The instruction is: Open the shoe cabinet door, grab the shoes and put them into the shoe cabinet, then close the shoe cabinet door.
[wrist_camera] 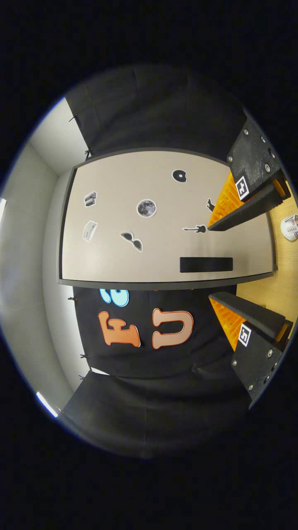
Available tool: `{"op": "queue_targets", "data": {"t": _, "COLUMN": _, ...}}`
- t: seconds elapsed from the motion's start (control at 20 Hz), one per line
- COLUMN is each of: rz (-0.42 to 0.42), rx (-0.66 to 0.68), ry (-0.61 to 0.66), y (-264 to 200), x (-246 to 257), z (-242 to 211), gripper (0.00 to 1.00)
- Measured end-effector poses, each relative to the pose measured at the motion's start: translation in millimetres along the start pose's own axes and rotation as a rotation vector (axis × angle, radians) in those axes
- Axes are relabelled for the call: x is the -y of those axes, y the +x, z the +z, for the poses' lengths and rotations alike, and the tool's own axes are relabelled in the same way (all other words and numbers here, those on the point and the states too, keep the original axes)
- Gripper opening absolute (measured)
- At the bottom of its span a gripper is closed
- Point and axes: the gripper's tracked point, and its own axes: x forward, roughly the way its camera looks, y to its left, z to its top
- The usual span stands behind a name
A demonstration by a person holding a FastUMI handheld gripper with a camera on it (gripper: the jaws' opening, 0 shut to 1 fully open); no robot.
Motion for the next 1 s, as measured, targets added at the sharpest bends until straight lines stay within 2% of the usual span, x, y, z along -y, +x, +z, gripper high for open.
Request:
{"op": "queue_targets", "data": {"t": 0.35, "rz": 0.023, "rx": -0.029, "ry": 0.007, "y": 77, "x": -5, "z": -29, "gripper": 0.86}}
{"op": "queue_targets", "data": {"t": 0.6, "rz": 0.011, "rx": -0.048, "ry": 0.01, "y": 102, "x": -2, "z": -40, "gripper": 0.81}}
{"op": "queue_targets", "data": {"t": 0.7, "rz": -0.015, "rx": -0.052, "ry": 0.0, "y": 107, "x": 0, "z": -41, "gripper": 0.72}}
{"op": "queue_targets", "data": {"t": 0.85, "rz": -0.018, "rx": -0.061, "ry": 0.009, "y": 109, "x": -2, "z": -44, "gripper": 0.49}}
{"op": "queue_targets", "data": {"t": 1.0, "rz": -0.009, "rx": -0.069, "ry": 0.011, "y": 109, "x": -3, "z": -45, "gripper": 0.36}}
